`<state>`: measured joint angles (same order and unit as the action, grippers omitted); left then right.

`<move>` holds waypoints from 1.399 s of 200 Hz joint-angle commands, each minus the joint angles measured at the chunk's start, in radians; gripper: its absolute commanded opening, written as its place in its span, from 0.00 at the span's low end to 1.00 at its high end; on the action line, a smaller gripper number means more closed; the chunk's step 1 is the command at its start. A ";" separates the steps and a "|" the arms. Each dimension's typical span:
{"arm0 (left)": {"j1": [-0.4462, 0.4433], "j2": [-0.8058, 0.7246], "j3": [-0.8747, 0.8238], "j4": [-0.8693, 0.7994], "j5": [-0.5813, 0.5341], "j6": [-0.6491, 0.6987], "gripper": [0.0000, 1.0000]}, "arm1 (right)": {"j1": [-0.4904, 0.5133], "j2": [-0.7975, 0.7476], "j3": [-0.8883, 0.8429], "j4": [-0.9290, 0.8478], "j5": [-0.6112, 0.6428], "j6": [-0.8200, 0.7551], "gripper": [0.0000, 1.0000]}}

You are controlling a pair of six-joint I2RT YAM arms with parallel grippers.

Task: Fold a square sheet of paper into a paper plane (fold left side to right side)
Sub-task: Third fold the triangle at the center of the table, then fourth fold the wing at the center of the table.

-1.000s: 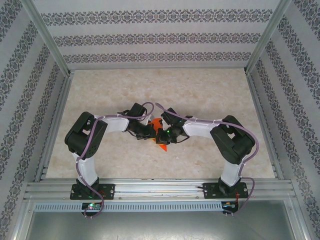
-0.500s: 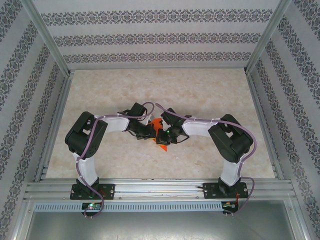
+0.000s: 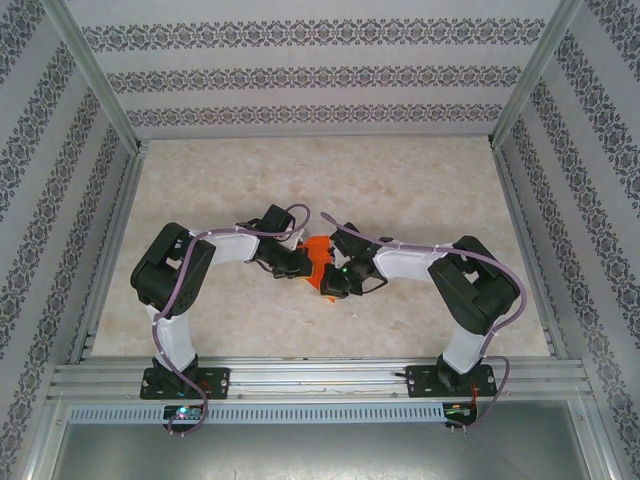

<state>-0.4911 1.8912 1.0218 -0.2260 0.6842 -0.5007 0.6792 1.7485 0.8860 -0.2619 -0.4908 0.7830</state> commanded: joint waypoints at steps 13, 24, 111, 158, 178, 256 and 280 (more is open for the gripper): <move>-0.002 0.049 -0.009 -0.094 -0.107 0.034 0.00 | -0.014 -0.035 -0.040 -0.099 0.012 -0.003 0.00; -0.001 0.048 -0.007 -0.095 -0.107 0.033 0.00 | -0.017 -0.042 -0.050 -0.106 0.012 -0.005 0.00; -0.001 0.047 0.008 -0.094 -0.095 0.022 0.00 | -0.042 -0.096 -0.125 -0.120 0.015 -0.008 0.00; -0.001 0.023 0.041 -0.082 -0.052 -0.006 0.12 | -0.064 -0.177 -0.082 -0.113 -0.019 -0.076 0.02; 0.000 -0.007 0.070 -0.068 -0.030 -0.024 0.18 | -0.099 -0.214 -0.057 -0.111 -0.028 -0.153 0.14; 0.123 -0.185 -0.054 0.114 -0.117 -0.134 0.44 | -0.152 -0.135 -0.022 0.145 -0.040 -0.422 0.54; 0.156 -0.229 -0.123 0.155 -0.157 -0.164 0.45 | -0.153 -0.065 0.007 0.193 -0.051 -0.472 0.56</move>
<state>-0.3611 1.7000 0.9630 -0.1406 0.5903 -0.6117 0.5259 1.6203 0.8513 -0.1658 -0.5175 0.4110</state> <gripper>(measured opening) 0.447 0.552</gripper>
